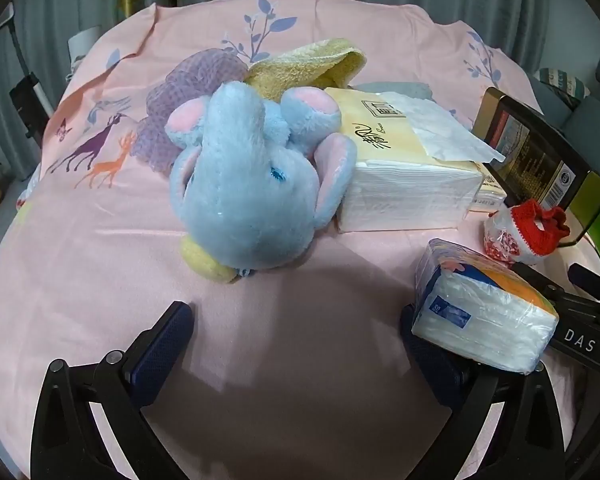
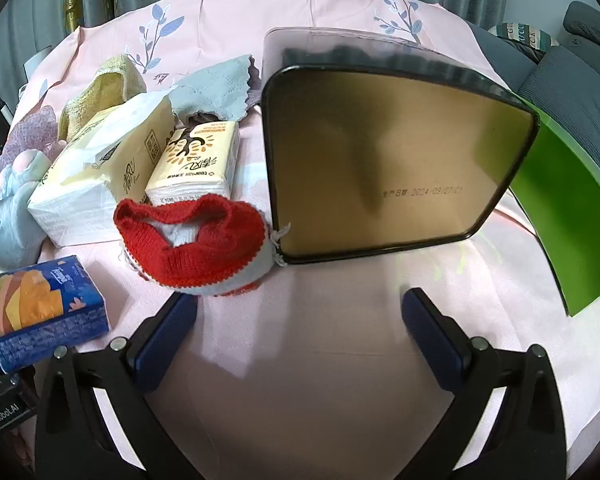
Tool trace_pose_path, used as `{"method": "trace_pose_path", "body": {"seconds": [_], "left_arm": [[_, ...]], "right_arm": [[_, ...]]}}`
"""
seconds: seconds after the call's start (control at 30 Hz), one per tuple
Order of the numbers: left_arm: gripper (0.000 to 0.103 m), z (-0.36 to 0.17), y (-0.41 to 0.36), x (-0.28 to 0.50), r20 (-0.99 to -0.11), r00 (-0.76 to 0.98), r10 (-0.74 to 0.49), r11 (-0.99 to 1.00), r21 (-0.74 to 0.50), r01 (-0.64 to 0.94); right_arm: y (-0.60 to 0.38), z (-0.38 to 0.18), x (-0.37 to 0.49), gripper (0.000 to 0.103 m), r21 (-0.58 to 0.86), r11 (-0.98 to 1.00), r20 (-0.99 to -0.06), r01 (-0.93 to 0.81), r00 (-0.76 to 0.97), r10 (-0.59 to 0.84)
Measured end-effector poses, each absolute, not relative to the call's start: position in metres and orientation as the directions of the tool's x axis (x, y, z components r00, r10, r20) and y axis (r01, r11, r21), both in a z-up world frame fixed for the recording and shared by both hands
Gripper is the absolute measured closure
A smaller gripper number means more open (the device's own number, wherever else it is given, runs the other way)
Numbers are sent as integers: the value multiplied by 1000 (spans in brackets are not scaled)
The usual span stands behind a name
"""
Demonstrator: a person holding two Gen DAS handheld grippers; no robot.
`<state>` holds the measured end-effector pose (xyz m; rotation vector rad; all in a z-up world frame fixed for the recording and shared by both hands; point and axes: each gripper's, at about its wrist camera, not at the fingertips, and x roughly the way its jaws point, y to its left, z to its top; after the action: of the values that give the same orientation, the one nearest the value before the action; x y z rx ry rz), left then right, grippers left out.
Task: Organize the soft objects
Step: 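Move the right gripper toward the blue-and-orange tissue pack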
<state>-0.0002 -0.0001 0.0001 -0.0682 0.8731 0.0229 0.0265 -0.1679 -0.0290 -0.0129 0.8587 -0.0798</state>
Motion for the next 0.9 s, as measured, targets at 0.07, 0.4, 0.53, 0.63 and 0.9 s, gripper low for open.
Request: {"method": "trace_pose_path", "body": {"seconds": [0.07,0.4,0.53,0.63,0.9], "left_arm": [[0,1,-1,-2,-769,640,-12,998,-50,-42],[0,18,17,-30,-771,633,-67,992,-122,-44],[0,35,27,-44,-743,660,-114,982,-186,-40],[1,48,30,-50,-713,689,-130,975,-218,-42],[18,57,20,-59,-668,716,-201,960,-278,10]], "right_arm": [[-168,-28,29,1,-34,997,-764,64,642,-68],[-170,-7,9,2,38,999,-778,-2,628,31],[-166,20,-12,2,42,998,-736,-51,674,65],[-162,33,-16,3,93,994,-723,-61,682,110],[-160,36,-29,22,146,988,-712,-52,688,141]]}}
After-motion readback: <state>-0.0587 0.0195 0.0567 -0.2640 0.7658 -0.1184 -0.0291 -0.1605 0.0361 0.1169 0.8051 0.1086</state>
